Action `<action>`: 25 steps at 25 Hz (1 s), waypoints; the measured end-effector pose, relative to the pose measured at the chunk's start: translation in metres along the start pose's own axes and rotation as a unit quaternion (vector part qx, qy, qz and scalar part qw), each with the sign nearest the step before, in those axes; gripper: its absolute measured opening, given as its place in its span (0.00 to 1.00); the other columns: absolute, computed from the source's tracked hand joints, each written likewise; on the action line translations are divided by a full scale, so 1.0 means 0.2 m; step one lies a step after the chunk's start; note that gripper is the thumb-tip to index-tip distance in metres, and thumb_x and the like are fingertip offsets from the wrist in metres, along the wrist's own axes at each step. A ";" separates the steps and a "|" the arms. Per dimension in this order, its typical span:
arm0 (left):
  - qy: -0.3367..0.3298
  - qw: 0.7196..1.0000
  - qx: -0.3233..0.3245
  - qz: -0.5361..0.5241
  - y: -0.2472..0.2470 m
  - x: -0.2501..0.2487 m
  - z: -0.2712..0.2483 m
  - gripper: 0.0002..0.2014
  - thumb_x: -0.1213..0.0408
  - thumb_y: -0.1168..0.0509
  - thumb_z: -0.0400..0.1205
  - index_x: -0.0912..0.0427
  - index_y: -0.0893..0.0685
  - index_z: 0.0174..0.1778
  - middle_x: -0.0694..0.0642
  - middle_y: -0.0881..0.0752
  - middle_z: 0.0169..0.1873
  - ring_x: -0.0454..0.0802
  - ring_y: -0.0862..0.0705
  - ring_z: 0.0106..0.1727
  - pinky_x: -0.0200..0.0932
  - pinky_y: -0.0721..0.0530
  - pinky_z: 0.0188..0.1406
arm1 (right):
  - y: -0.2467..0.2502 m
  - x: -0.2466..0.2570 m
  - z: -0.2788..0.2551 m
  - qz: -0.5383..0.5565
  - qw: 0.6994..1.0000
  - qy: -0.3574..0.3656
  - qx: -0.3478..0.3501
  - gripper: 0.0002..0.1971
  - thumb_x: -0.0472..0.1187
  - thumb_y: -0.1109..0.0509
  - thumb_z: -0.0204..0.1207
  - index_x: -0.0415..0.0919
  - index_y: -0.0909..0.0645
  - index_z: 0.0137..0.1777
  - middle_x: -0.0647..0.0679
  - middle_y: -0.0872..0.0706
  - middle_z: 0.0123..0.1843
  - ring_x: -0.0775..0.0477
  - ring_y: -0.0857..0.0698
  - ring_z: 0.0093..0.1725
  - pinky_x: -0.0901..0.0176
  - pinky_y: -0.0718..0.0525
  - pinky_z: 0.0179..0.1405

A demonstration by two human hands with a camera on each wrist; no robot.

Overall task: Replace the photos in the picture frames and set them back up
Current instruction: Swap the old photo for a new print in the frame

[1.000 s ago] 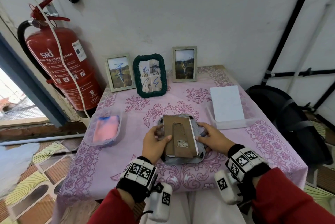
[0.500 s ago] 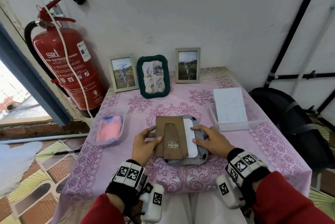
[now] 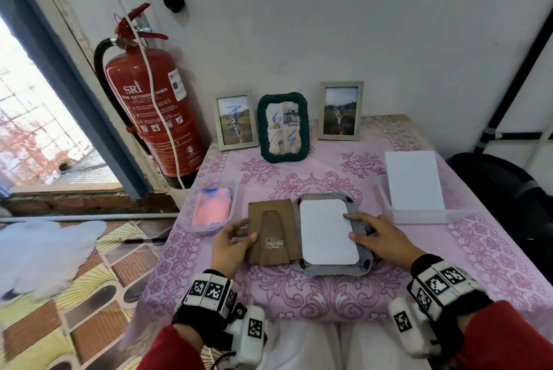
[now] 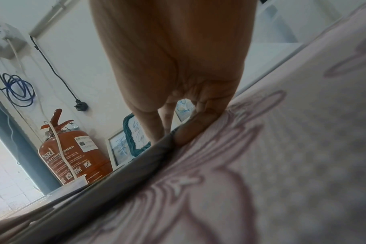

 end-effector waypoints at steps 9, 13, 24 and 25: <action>-0.024 0.992 -0.023 0.123 0.06 -0.02 -0.04 0.21 0.76 0.34 0.78 0.66 0.23 0.68 0.62 0.15 0.52 0.51 0.19 0.48 0.41 0.20 0.53 | -0.01 -0.01 0.00 0.001 1.000 -0.007 -0.002 0.20 0.50 0.34 0.79 0.63 0.28 0.70 0.49 0.30 0.47 0.47 0.22 0.51 0.59 0.27 0.53; -0.056 0.976 -0.034 0.206 0.04 -0.04 -0.09 0.19 0.76 0.36 0.79 0.65 0.21 0.66 0.64 0.21 0.61 0.53 0.20 0.58 0.35 0.26 0.59 | -0.02 -0.01 0.00 0.003 1.000 -0.011 -0.004 0.21 0.50 0.34 0.79 0.61 0.28 0.71 0.47 0.30 0.50 0.46 0.22 0.54 0.59 0.26 0.57; -0.168 0.929 0.034 0.327 -0.28 -0.20 -0.18 0.04 0.66 0.32 0.77 0.62 0.15 0.44 0.57 0.18 0.46 0.58 0.23 0.55 0.45 0.26 0.56 | -0.02 -0.01 0.00 -0.008 1.000 -0.002 -0.013 0.21 0.51 0.35 0.79 0.61 0.28 0.72 0.46 0.31 0.51 0.46 0.21 0.52 0.59 0.24 0.57; -0.164 0.930 0.054 0.325 -0.32 -0.20 -0.17 0.04 0.65 0.32 0.77 0.62 0.15 0.42 0.56 0.18 0.40 0.58 0.22 0.54 0.47 0.24 0.55 | -0.02 -0.01 0.00 -0.011 1.000 -0.001 -0.014 0.21 0.51 0.35 0.79 0.61 0.29 0.72 0.46 0.31 0.51 0.46 0.21 0.52 0.59 0.24 0.58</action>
Point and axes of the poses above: each hand's wrist, its own z-axis towards the middle knuckle, its own y-axis out of the back of the hand, x = y × z, the point moved 5 cm from there along z, towards the middle knuckle
